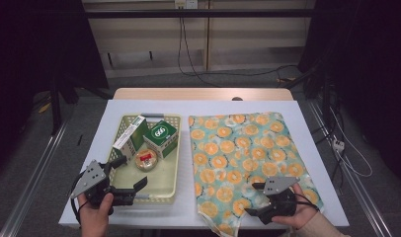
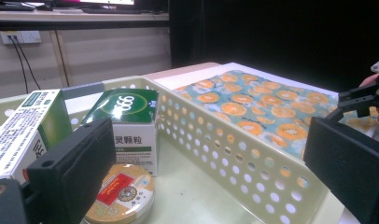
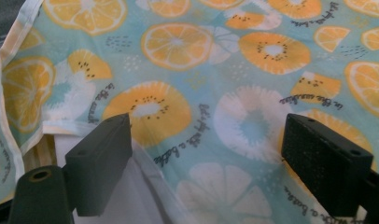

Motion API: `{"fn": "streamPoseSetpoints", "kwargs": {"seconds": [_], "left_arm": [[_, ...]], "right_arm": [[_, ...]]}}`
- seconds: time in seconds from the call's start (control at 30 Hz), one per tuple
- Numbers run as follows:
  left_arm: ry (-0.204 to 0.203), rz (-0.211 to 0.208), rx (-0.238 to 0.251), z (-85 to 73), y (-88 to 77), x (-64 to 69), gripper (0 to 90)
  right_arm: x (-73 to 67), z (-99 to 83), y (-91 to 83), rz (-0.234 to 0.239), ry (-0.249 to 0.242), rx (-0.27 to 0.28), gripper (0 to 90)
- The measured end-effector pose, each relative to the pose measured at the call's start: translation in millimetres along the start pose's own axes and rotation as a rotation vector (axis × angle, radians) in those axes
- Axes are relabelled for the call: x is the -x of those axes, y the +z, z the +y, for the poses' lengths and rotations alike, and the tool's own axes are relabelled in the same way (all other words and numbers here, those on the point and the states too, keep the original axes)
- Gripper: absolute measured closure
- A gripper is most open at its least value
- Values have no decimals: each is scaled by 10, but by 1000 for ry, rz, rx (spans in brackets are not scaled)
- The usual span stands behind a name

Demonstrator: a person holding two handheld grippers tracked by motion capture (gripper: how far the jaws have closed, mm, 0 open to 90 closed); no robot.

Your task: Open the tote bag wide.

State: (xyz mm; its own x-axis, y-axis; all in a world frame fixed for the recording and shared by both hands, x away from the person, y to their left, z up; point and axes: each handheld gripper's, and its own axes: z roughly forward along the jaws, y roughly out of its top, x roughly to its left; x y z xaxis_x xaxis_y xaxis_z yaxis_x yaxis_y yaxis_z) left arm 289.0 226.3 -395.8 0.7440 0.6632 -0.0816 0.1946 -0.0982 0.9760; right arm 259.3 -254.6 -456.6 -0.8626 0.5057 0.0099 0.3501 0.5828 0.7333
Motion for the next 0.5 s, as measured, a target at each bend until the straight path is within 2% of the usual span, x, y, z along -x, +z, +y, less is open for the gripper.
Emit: {"fn": "streamPoseSetpoints", "kwargs": {"seconds": [0.07,0.13,0.17,0.2,0.23,0.27,0.3,0.33,0.4,0.47,0.5], "left_arm": [[-2,2,-1,-2,3,1,22],[2,1,-3,1,3,5,22],[5,0,-5,4,2,5,22],[5,0,-5,5,2,6,22],[6,2,-5,5,4,8,22],[7,1,-6,5,6,10,22],[6,3,-6,3,8,11,22],[6,2,-6,2,10,12,22],[8,0,-8,6,16,19,23],[13,-2,-9,9,17,22,23],[14,-3,-8,10,18,23,23]], "right_arm": [[-16,-15,2,0,-14,-10,206],[-18,-19,-12,15,-13,-8,274],[-24,-21,-20,32,-17,0,394],[-24,-22,-21,37,-16,7,446],[-24,-22,-21,37,-16,7,446],[-21,-24,-20,41,-15,14,500],[-14,-13,-23,52,-21,13,663],[-13,-4,-21,60,-19,11,718],[-11,3,-16,63,-25,7,744],[1,28,-3,70,-14,0,868],[1,28,-3,70,-14,0,868]]}}
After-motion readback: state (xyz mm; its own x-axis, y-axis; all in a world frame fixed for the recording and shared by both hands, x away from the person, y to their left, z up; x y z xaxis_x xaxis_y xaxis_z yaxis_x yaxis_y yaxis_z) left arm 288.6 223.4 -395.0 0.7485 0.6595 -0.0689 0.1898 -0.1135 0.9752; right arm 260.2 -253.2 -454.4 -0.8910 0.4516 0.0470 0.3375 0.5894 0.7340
